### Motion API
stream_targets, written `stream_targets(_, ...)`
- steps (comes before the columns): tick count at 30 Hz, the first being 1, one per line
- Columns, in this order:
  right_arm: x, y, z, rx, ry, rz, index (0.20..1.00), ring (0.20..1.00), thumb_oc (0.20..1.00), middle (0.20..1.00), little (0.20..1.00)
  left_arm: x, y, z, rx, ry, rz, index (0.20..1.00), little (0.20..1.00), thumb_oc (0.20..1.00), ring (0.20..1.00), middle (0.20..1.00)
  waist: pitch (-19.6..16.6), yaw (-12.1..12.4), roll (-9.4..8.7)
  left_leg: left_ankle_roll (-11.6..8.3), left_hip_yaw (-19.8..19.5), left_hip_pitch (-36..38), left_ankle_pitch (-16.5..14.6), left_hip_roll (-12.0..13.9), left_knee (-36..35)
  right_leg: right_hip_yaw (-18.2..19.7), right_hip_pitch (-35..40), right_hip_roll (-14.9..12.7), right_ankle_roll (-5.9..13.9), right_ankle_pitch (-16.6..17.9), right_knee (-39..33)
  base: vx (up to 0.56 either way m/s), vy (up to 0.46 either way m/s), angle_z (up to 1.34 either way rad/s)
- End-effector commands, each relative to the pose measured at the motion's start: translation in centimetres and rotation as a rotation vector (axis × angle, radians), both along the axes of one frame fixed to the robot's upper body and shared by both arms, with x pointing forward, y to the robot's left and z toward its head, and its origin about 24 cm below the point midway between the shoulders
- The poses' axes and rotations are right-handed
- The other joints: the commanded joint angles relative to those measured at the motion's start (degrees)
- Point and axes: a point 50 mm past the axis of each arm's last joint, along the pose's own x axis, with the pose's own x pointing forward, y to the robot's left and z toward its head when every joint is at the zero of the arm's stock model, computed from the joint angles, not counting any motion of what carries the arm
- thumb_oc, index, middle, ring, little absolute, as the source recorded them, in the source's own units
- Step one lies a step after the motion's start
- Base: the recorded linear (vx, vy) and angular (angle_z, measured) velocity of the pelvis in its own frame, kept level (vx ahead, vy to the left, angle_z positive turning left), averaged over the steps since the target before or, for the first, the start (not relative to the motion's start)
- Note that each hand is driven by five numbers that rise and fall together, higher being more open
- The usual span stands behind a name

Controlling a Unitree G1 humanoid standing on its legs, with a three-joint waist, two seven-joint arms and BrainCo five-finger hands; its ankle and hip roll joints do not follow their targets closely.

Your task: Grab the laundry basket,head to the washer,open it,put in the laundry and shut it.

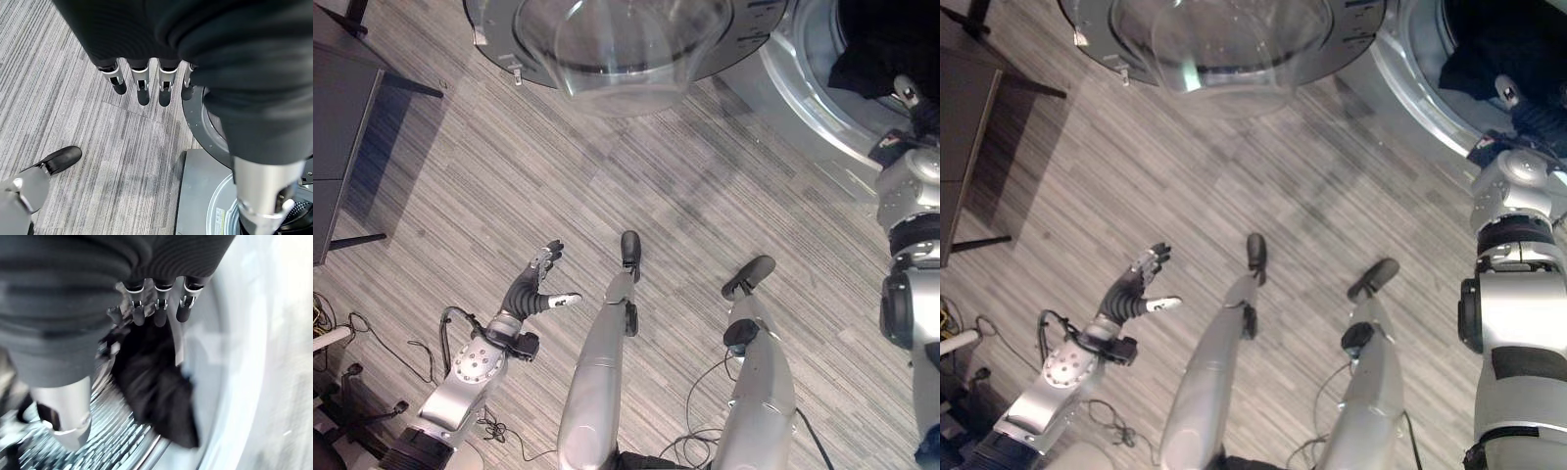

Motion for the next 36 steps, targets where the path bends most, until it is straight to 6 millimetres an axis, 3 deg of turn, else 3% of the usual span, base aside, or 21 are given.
stream_targets(1, -0.7, 0.1, -5.9, -0.136, 0.132, 0.022, 1.0, 1.0, 1.0, 1.0, 1.0, -2.6, 0.0, -2.9, 0.011, 0.114, -0.015, 1.0, 1.0, 1.0, 1.0, 1.0, -8.57, 0.5, -0.85, -0.98, 1.64, -1.76, -4.8, 0.18, -1.11, 2.69, -0.79, 3.28, 3.0, -10.19, -0.22, 0.0, 0.0, 0.0)
stream_targets(2, -0.8, 0.5, -7.4, -0.164, 0.174, 0.047, 1.0, 1.0, 1.0, 1.0, 1.0, -2.8, 0.0, -3.3, 0.015, 0.13, -0.015, 1.0, 1.0, 1.0, 1.0, 1.0, -8.89, 0.16, -1.37, -0.94, 1.71, -1.1, -4.93, 0.27, -1.12, 2.66, 0.0, 3.39, 3.04, -10.07, -0.53, 0.0, 0.0, 0.0)
stream_targets(6, -3.3, 2.2, -16.6, -0.26, 0.433, 0.179, 1.0, 1.0, 1.0, 1.0, 1.0, -3.5, 0.3, -5.1, 0.06, 0.21, -0.008, 1.0, 1.0, 1.0, 1.0, 1.0, -10.04, -1.87, -3.47, -0.86, 1.67, 3.98, -5.59, 0.43, -1.08, 2.7, 6.15, 4.22, 3.2, -9.73, -2.37, 0.04, -0.008, -0.02)
stream_targets(11, -8.5, 4.5, -27.2, -0.468, 0.88, 0.363, 1.0, 1.0, 1.0, 1.0, 1.0, -4.7, 0.6, -8.5, 0.145, 0.348, -0.015, 1.0, 1.0, 1.0, 1.0, 1.0, -10.54, -1.92, -4.22, -1.1, 1.36, 15.09, -6.47, 0.19, -2.68, 2.13, 18.74, 5.37, 3.87, -9.1, -6.74, 0.09, -0.029, -0.05)
stream_targets(13, -9.5, 4.7, -28.5, -0.464, 0.929, 0.384, 1.0, 1.0, 1.0, 1.0, 1.0, -4.9, 0.8, -9.1, 0.159, 0.37, -0.005, 1.0, 1.0, 1.0, 1.0, 1.0, -10.63, -1.89, -4.18, -1.05, 1.34, 16.81, -6.47, 0.06, -2.94, 1.91, 20.82, 5.46, 4.04, -8.87, -7.63, 0.1, -0.015, -0.03)
stream_targets(14, -11.6, 5.7, -31.2, -0.434, 1.023, 0.45, 1.0, 1.0, 1.0, 1.0, 1.0, -5.2, 1.4, -10.2, 0.223, 0.405, 0.008, 1.0, 1.0, 1.0, 1.0, 1.0, -11.46, -1.77, -4.27, -1.19, 1.32, 20.47, -6.31, -0.2, -4.47, 1.66, 24.68, 5.81, 4.54, -8.37, -9.63, 0.12, -0.007, -0.03)
stream_targets(15, -12.6, 6.2, -32.3, -0.426, 1.055, 0.482, 1.0, 1.0, 1.0, 1.0, 1.0, -5.5, 1.8, -10.8, 0.258, 0.427, 0.022, 1.0, 1.0, 1.0, 1.0, 1.0, -12.03, -1.78, -4.5, -1.32, 1.43, 22.42, -6.09, -0.4, -5.57, 1.34, 26.82, 6.08, 4.87, -8.08, -10.71, 0.12, -0.007, -0.02)
stream_targets(16, -12.7, 6.2, -32.4, -0.425, 1.057, 0.483, 1.0, 1.0, 1.0, 1.0, 1.0, -5.5, 1.8, -10.9, 0.26, 0.428, 0.022, 1.0, 1.0, 1.0, 1.0, 1.0, -11.92, -1.81, -4.5, -1.34, 1.43, 22.89, -5.97, -0.45, -5.89, 1.27, 27.29, 6.14, 4.93, -7.96, -11.01, 0.09, -0.005, -0.01)
stream_targets(18, -15.4, 6.8, -34.6, -0.369, 1.132, 0.526, 1.0, 1.0, 1.0, 1.0, 1.0, -6.2, 2.4, -12.4, 0.317, 0.487, 0.054, 1.0, 1.0, 1.0, 1.0, 1.0, -13.83, -2.21, -4.9, -1.61, 1.39, 28.01, -5.19, -0.72, -9.32, 0.49, 31.95, 6.63, 5.42, -7.72, -13.38, 0.14, -0.016, 0.01)
stream_targets(23, -18.7, 6.9, -37.2, -0.255, 1.235, 0.507, 1.0, 1.0, 1.0, 1.0, 1.0, -7.5, 2.2, -14.7, 0.37, 0.575, 0.068, 1.0, 1.0, 1.0, 1.0, 1.0, -16.55, -3.25, -5.09, -1.93, 1.42, 34.81, -4.22, -0.69, -13.74, -0.74, 38.27, 7.23, 5.9, -7.96, -15.63, 0.1, -0.019, 0.08)
stream_targets(27, -20.3, 7.1, -38.3, -0.204, 1.286, 0.495, 1.0, 1.0, 1.0, 1.0, 1.0, -8.5, 2.1, -16.3, 0.419, 0.639, 0.071, 1.0, 1.0, 1.0, 1.0, 1.0, -17.98, -3.6, -5.02, -1.93, 1.62, 38.28, -4.24, -0.85, -15.54, -0.93, 41.38, 7.46, 6.24, -8.12, -16.38, 0.1, 0.01, 0.09)
stream_targets(28, -21.5, 7.2, -39.0, -0.139, 1.31, 0.466, 1.0, 1.0, 1.0, 1.0, 1.0, -9.6, 2.0, -17.7, 0.467, 0.709, 0.069, 1.0, 1.0, 1.0, 1.0, 1.0, -19.56, -3.95, -5.14, -1.88, 1.95, 40.67, -4.48, -1.1, -16.4, -0.83, 43.48, 7.64, 6.52, -8.41, -16.7, 0.07, 0.01, -0.01)
stream_targets(32, -22.4, 7.3, -39.5, -0.087, 1.32, 0.444, 1.0, 1.0, 1.0, 1.0, 1.0, -10.5, 2.0, -18.9, 0.493, 0.768, 0.082, 1.0, 1.0, 1.0, 1.0, 1.0, -20.72, -4.18, -5.18, -1.87, 2.26, 42.51, -4.69, -1.34, -17.09, -0.85, 45.13, 7.67, 6.82, -8.4, -17.18, 0.07, 0.022, -0.04)
stream_targets(35, -24.3, 7.3, -40.4, 0.041, 1.343, 0.382, 1.0, 1.0, 1.0, 1.0, 1.0, -13.0, 2.5, -20.9, 0.532, 0.902, 0.138, 1.0, 1.0, 1.0, 1.0, 1.0, -22.99, -5.01, -5.47, -1.76, 2.94, 45.25, -5.55, -1.85, -17.48, -0.61, 47.59, 7.65, 7.45, -8.15, -17.68, 0.09, 0.053, -0.1)
stream_targets(36, -24.3, 7.3, -40.4, 0.041, 1.342, 0.381, 1.0, 1.0, 1.0, 1.0, 1.0, -12.9, 2.4, -20.9, 0.532, 0.901, 0.138, 1.0, 1.0, 1.0, 1.0, 1.0, -22.94, -4.97, -5.44, -1.75, 2.97, 45.33, -5.59, -1.87, -17.48, -0.59, 47.65, 7.63, 7.49, -8.13, -17.7, 0.06, 0.077, -0.08)
